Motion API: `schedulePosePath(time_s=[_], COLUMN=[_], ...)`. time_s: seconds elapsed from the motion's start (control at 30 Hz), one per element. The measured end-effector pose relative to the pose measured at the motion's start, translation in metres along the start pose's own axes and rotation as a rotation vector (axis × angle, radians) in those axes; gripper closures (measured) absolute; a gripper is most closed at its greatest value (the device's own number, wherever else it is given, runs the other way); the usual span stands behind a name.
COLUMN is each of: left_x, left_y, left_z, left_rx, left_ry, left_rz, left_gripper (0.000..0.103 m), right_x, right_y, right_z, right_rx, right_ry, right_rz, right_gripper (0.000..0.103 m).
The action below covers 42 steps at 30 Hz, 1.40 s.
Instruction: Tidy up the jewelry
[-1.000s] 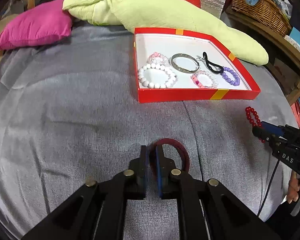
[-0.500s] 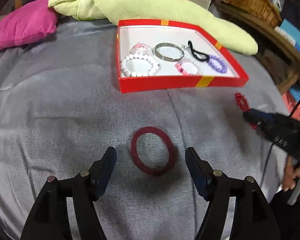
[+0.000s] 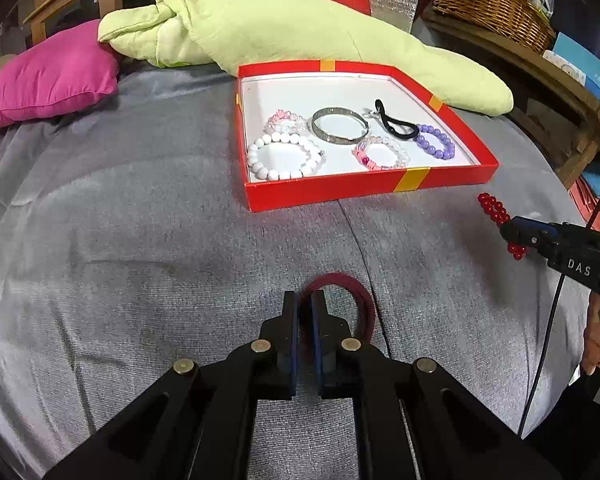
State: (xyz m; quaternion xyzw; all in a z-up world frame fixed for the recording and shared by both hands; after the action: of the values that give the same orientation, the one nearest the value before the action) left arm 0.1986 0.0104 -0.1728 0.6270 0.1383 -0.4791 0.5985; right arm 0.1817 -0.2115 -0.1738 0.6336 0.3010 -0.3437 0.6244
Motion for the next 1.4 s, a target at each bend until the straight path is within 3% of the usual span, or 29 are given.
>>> schedulePosePath(time_s=[0.27, 0.4, 0.43, 0.5, 0.53, 0.57, 0.73, 0.9, 1.03, 1.13, 1.4], left_x=[-0.012, -0.009, -0.007, -0.003, -0.002, -0.003, 0.004, 0.01, 0.007, 0.005, -0.005], left_y=[0.008, 0.007, 0.005, 0.001, 0.0, -0.001, -0.007, -0.015, -0.012, -0.009, 0.004], left_z=[0.002, 0.008, 0.008, 0.008, 0.007, 0.006, 0.01, 0.016, 0.015, 0.013, 0.008], left_rx=[0.004, 0.004, 0.002, -0.004, -0.012, -0.019, 0.006, 0.074, 0.11, 0.101, 0.06], left_ry=[0.001, -0.035, -0.032, -0.028, -0.025, -0.022, -0.036, 0.0, 0.038, 0.027, 0.023], left_rz=[0.044, 0.022, 0.009, -0.018, -0.023, -0.02, -0.05, -0.074, -0.048, -0.038, 0.026], left_gripper=[0.096, 0.096, 0.092, 0.068, 0.048, 0.04, 0.037, 0.037, 0.075, 0.091, 0.095], right_x=[-0.012, -0.009, -0.008, -0.003, -0.002, 0.0, 0.007, 0.009, 0.009, 0.009, 0.001], right_y=[0.01, 0.008, 0.006, 0.003, 0.001, -0.001, -0.006, -0.008, -0.008, -0.007, -0.004], right_z=[0.009, 0.011, 0.011, 0.012, 0.013, 0.013, 0.017, 0.016, 0.017, 0.016, 0.011], right_rx=[0.053, 0.054, 0.052, 0.05, 0.05, 0.047, 0.062, 0.051, 0.055, 0.055, 0.062], right_ry=[0.032, 0.03, 0.027, 0.023, 0.022, 0.018, 0.009, -0.004, 0.0, -0.002, 0.042], right_rz=[0.04, 0.025, 0.016, -0.007, -0.014, -0.021, -0.059, -0.064, -0.066, -0.065, -0.044], right_gripper=[0.084, 0.084, 0.084, 0.084, 0.084, 0.084, 0.085, 0.085, 0.085, 0.085, 0.085])
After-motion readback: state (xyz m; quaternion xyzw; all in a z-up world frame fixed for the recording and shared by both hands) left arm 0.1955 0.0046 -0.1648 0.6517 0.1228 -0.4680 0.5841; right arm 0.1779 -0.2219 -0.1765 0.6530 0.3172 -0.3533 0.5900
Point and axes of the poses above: each gripper's, at about its wrist camera, not at the fingertips, and x roughly the way its jaws point, z to its right, y to its top, the point moved 10 cm from there along x, roughly the way its jaws point, and after that the axes turned 8 degrees about -y, right-handed, at the moved point
